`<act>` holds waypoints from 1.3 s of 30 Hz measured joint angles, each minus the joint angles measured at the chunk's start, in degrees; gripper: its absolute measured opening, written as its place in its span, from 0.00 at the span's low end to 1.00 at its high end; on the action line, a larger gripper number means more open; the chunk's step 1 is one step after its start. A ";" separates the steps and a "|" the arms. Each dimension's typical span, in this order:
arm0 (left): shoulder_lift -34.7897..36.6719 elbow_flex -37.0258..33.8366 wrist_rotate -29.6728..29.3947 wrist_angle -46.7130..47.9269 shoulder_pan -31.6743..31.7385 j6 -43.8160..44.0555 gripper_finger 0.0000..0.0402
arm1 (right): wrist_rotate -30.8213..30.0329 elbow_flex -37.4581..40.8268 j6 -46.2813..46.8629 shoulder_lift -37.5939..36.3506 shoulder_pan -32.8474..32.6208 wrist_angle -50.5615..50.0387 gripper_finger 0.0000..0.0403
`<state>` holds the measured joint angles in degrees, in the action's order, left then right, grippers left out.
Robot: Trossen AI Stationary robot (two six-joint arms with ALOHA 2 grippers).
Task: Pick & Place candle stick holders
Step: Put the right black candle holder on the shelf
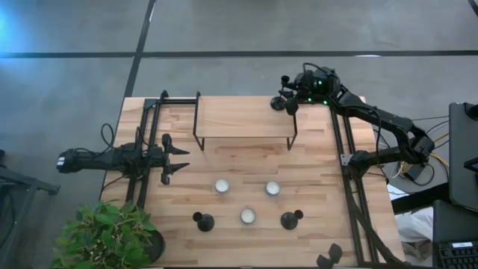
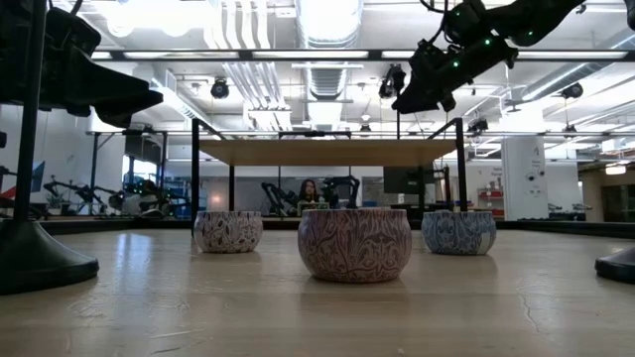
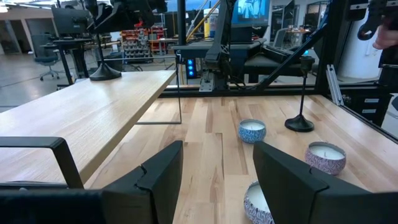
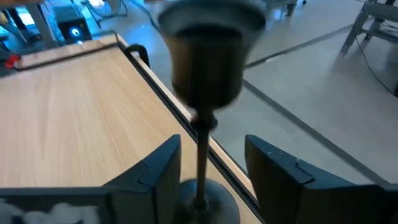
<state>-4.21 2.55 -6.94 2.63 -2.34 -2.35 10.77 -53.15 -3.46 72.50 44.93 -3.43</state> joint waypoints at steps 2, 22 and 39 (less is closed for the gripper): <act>0.00 0.00 0.00 -0.02 -0.01 0.00 0.50 | -0.38 0.00 -0.16 -0.03 0.02 -1.36 0.48; 0.00 0.00 0.00 0.00 0.00 0.00 0.50 | 3.94 -0.11 2.99 -35.10 -0.44 -37.89 0.56; 0.00 0.00 0.00 -0.02 0.01 0.00 0.50 | 17.69 1.31 29.20 -48.78 -5.45 -21.06 0.49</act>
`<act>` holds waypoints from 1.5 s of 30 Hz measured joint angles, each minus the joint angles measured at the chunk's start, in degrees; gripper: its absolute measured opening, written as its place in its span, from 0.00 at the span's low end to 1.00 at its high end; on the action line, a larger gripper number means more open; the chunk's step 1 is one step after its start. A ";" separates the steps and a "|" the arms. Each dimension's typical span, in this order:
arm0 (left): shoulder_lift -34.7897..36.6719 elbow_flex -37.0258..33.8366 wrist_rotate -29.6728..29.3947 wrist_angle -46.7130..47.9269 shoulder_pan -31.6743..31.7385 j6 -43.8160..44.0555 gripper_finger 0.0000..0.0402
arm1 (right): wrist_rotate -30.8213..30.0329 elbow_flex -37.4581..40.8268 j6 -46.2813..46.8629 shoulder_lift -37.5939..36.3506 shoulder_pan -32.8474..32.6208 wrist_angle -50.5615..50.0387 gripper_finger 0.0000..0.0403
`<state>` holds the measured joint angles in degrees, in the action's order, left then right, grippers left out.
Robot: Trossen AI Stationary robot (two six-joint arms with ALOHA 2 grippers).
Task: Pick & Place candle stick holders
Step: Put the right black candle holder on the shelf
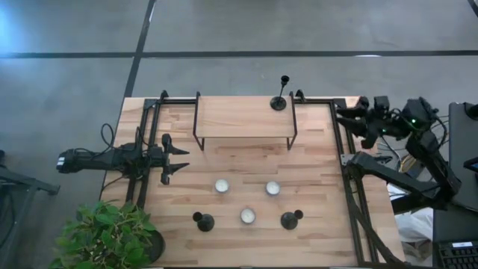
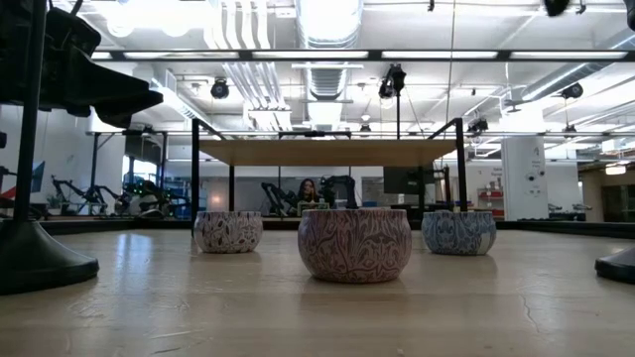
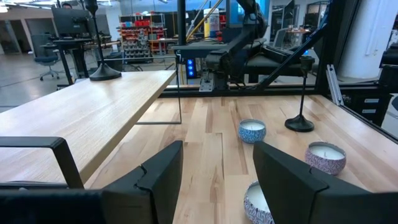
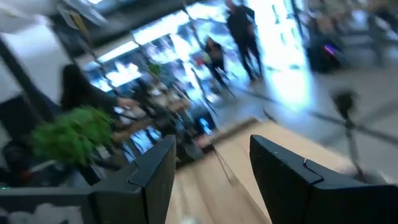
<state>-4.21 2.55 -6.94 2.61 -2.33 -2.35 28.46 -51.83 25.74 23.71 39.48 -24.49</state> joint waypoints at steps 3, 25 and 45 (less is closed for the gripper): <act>0.00 0.00 0.00 0.02 0.00 0.00 0.50 | 2.87 0.22 0.43 4.17 -1.51 9.32 0.48; -0.01 0.00 0.00 0.02 -0.01 0.00 0.50 | -7.61 -11.18 -13.75 32.76 -37.01 22.01 0.45; -0.02 0.00 0.00 0.02 0.00 0.00 0.50 | -64.17 -9.53 -2.41 27.83 -79.95 0.52 0.26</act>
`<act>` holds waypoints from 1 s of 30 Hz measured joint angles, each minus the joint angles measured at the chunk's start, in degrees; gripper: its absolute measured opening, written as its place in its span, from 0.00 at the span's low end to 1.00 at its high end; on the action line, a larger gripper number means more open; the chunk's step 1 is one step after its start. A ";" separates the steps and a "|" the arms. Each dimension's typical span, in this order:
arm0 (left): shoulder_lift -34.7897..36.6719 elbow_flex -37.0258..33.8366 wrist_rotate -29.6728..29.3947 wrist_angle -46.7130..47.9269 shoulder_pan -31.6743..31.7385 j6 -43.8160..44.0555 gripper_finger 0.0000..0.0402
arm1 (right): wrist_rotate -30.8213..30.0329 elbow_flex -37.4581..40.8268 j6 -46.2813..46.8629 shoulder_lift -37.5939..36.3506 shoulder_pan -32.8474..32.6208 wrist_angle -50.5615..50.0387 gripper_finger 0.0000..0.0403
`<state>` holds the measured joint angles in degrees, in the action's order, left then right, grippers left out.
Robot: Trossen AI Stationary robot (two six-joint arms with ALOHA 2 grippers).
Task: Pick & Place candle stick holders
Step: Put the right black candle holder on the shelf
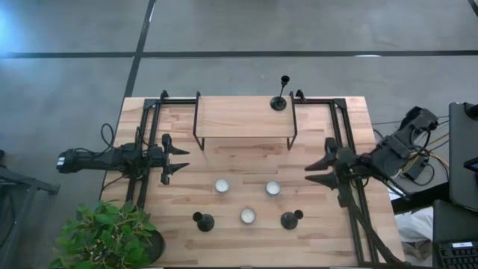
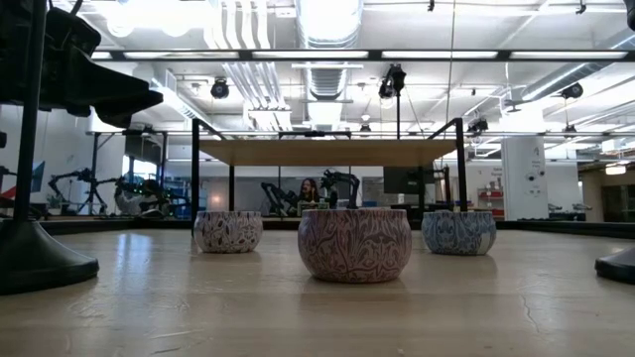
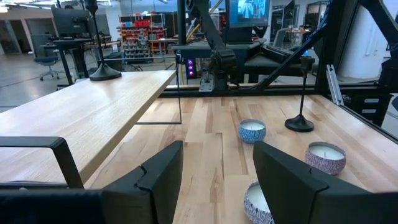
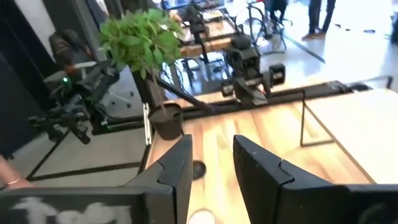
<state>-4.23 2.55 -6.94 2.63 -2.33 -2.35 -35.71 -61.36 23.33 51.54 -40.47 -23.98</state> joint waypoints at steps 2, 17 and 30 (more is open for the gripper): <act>0.02 0.00 0.00 0.00 -0.02 0.00 0.50 | -2.70 0.02 1.48 -0.10 -2.57 -2.05 0.25; 0.00 0.00 0.00 0.00 -0.01 0.00 0.50 | -5.26 5.27 17.30 -0.99 -16.86 -19.56 0.16; 0.02 0.00 0.00 0.00 -0.02 0.00 0.50 | -20.59 24.45 31.27 -1.20 -30.39 -10.22 0.11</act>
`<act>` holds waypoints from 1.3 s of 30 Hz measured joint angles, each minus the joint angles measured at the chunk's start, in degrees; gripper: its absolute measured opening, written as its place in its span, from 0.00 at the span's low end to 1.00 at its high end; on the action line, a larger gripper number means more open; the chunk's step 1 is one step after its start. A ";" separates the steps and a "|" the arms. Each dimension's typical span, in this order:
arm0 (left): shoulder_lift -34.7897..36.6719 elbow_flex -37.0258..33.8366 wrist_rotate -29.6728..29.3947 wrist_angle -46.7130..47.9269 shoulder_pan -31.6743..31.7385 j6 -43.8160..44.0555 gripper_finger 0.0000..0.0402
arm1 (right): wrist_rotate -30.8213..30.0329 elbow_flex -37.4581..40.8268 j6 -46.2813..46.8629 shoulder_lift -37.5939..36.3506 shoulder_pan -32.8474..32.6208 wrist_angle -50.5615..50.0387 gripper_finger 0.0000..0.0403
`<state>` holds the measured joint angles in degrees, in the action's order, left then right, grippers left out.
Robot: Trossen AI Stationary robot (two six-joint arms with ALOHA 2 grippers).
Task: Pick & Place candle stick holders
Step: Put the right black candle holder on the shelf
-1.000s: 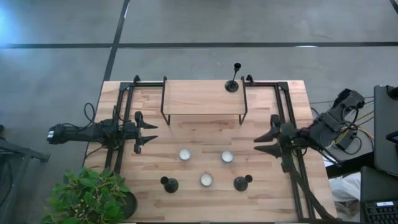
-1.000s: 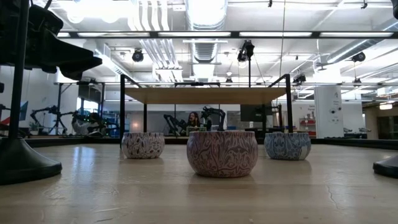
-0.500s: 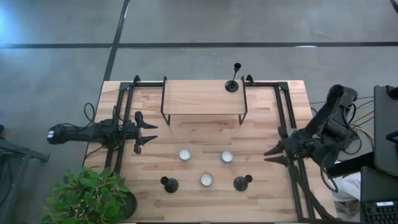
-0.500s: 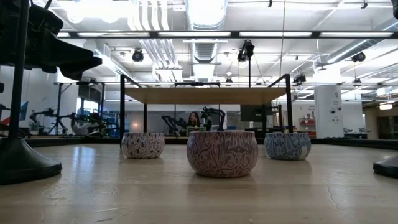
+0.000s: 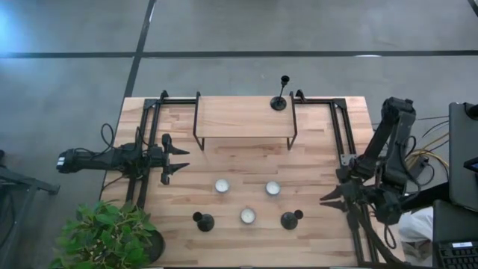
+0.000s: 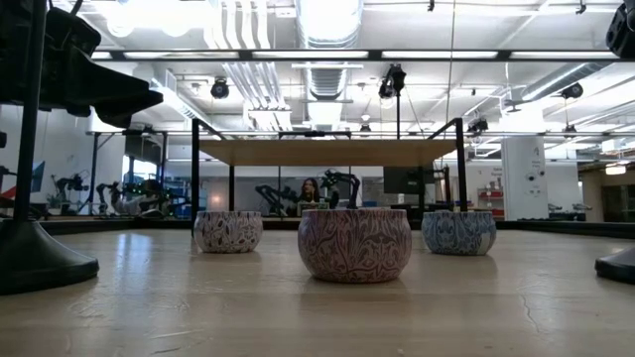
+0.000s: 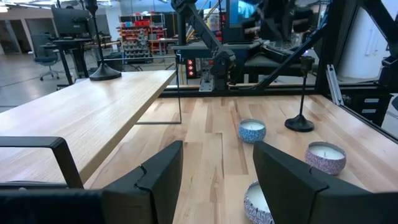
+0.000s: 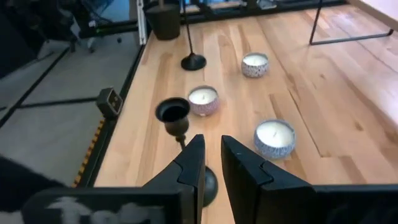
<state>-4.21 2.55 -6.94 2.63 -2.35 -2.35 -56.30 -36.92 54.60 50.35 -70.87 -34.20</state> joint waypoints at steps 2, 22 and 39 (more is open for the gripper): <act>0.00 0.00 0.00 0.00 0.00 0.00 0.50 | -1.55 3.18 0.06 0.04 -0.46 3.74 0.11; -0.02 0.00 -0.02 0.00 0.02 0.00 0.50 | 8.63 22.26 -8.05 3.10 0.01 34.66 0.08; 0.00 0.00 0.00 0.00 0.02 0.00 0.50 | 17.23 18.24 -8.29 18.08 11.08 40.92 0.35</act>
<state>-4.21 2.55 -6.94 2.63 -2.33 -2.35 -39.07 -18.67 46.30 68.43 -59.79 6.72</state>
